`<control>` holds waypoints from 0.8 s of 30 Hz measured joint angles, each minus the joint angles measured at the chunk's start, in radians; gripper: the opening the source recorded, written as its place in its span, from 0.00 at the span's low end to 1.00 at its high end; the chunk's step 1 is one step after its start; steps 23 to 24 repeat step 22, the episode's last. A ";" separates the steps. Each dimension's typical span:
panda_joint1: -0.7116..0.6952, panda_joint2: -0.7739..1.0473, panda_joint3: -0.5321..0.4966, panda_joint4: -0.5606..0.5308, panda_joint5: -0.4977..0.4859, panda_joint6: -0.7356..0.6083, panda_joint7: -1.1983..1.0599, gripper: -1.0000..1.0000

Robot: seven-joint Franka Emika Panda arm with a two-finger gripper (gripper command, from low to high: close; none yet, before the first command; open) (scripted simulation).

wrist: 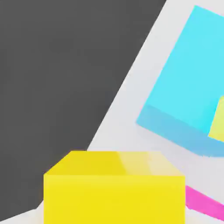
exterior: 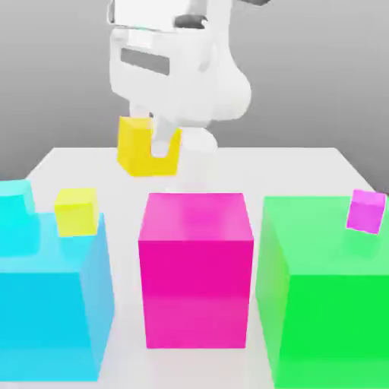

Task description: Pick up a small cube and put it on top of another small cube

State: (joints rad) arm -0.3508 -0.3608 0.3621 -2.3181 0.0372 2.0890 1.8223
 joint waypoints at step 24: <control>0.270 0.046 0.290 -0.083 0.189 0.050 0.136 1.00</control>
